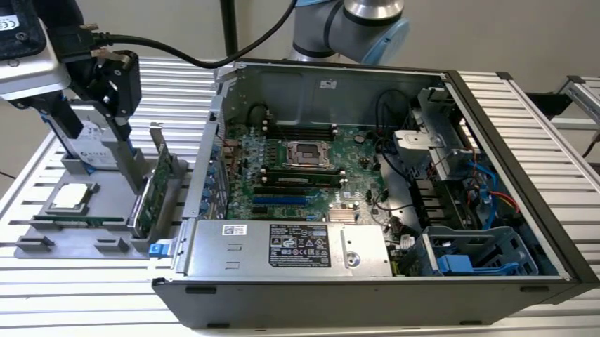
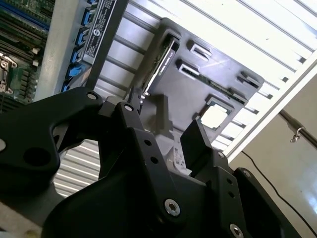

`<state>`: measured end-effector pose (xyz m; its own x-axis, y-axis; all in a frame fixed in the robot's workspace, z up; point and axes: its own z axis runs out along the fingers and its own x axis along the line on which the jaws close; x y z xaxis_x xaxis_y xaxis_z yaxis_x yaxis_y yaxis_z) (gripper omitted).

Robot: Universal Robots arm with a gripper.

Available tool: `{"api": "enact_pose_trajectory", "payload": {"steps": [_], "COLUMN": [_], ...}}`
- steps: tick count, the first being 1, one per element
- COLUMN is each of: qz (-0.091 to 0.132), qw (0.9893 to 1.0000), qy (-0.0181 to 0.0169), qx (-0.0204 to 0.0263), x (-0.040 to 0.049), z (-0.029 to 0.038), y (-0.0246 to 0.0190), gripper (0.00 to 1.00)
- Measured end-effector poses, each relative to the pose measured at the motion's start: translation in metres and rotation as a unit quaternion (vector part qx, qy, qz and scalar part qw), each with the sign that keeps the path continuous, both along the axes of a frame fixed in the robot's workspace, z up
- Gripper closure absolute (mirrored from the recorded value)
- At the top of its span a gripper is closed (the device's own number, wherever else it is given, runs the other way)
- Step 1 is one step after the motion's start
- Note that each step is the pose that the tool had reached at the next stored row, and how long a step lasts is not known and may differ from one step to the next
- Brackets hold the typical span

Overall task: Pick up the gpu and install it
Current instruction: 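Pick up the gpu and move the gpu toward the slot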

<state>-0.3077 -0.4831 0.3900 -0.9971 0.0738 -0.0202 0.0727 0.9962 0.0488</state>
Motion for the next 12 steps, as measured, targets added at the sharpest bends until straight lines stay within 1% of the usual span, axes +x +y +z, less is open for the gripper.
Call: {"api": "enact_pose_trajectory", "payload": {"steps": [12], "qz": [0.0], "qw": [1.0], "qy": [0.0], "qx": [0.0], "x": [-0.0001], "z": [-0.0206], "y": [0.0], "gripper": [0.0]}}
